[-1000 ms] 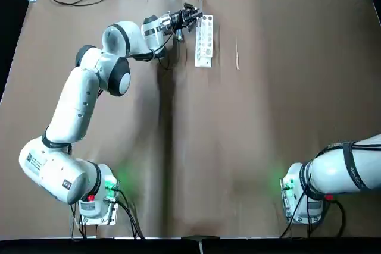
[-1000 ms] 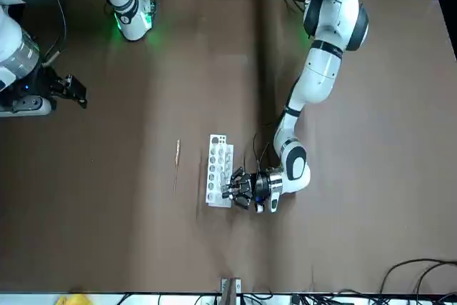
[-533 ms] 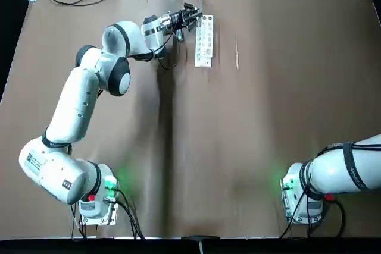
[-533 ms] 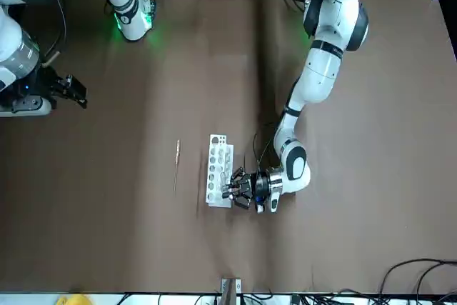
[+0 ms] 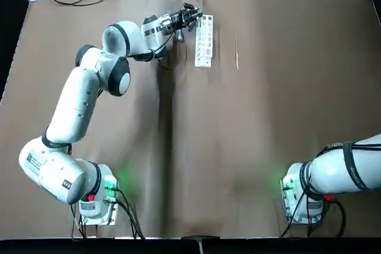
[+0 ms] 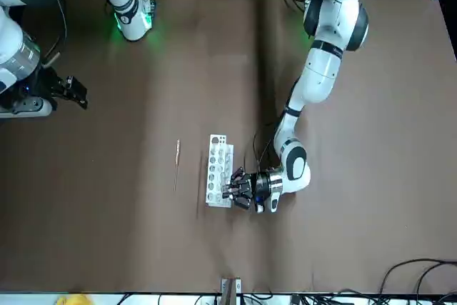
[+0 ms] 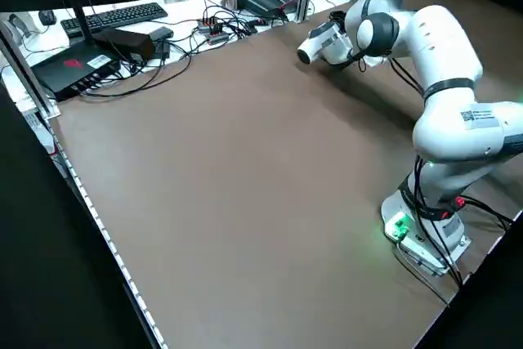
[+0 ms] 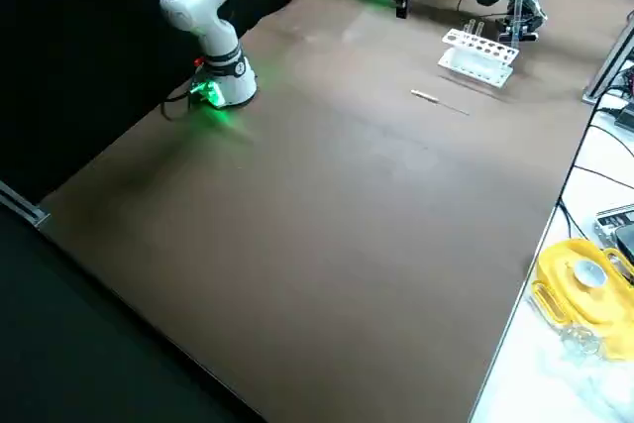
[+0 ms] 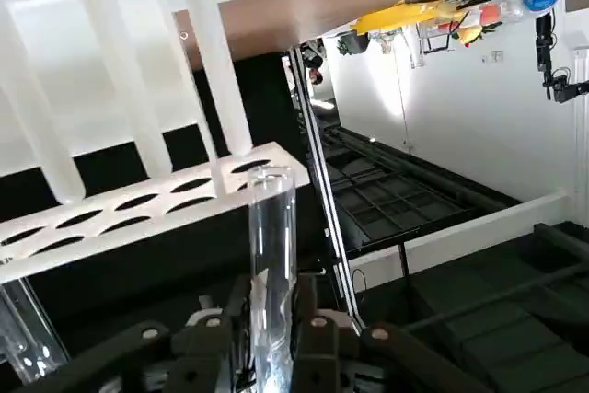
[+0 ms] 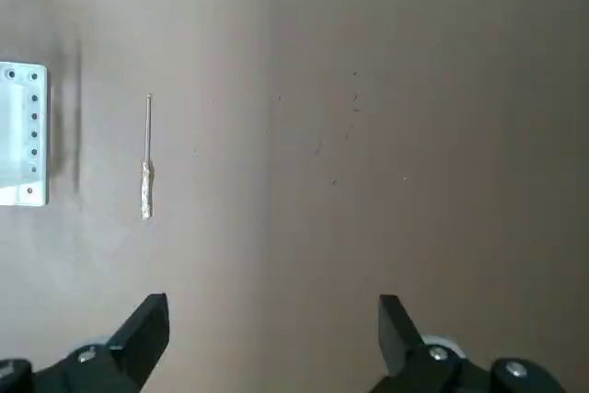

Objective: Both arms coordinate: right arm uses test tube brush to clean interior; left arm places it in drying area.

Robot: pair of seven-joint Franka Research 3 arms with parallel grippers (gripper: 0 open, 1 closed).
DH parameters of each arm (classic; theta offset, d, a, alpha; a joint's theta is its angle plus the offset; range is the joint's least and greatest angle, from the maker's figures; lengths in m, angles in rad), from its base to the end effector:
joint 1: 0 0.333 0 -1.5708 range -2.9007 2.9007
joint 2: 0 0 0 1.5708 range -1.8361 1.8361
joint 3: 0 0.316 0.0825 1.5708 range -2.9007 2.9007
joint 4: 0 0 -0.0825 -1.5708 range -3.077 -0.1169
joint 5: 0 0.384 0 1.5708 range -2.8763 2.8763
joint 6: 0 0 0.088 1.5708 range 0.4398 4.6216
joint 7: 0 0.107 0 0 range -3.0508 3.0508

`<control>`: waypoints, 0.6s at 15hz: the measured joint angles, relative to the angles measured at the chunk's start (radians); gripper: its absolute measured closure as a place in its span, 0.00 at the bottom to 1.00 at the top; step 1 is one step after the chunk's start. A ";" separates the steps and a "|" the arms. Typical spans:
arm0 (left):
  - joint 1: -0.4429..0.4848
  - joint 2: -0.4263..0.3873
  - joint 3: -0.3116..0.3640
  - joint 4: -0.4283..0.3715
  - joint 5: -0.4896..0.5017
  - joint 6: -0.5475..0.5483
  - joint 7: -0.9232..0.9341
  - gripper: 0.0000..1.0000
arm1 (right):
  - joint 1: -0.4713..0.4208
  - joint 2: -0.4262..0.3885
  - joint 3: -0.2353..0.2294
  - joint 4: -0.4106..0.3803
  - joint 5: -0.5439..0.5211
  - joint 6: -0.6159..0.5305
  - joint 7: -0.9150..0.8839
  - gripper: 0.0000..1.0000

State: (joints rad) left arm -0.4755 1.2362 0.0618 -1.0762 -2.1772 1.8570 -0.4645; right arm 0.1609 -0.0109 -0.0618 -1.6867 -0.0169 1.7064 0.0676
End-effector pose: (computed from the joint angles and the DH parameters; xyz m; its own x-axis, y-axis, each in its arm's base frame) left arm 0.6772 -0.3885 0.1127 0.2615 -0.1191 -0.9578 0.9506 0.2036 0.2342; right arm 0.5582 0.0537 0.5874 0.9989 0.0337 0.0316 0.0333 -0.9993 0.0140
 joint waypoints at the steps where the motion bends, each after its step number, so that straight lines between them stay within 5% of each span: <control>1: 0.000 0.000 0.000 0.000 0.000 0.000 0.000 0.77 | 0.000 0.000 0.000 0.000 0.000 0.000 0.000 0.00; 9: 0.000 0.008 0.001 0.000 0.000 0.000 0.003 0.77 | 0.000 0.000 0.000 0.000 0.000 0.001 0.000 0.00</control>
State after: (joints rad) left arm -0.4754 1.2441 0.0627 -1.0764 -2.1768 1.8571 -0.4614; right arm 0.1610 -0.0104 -0.0618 -1.6867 -0.0169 1.7077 0.0676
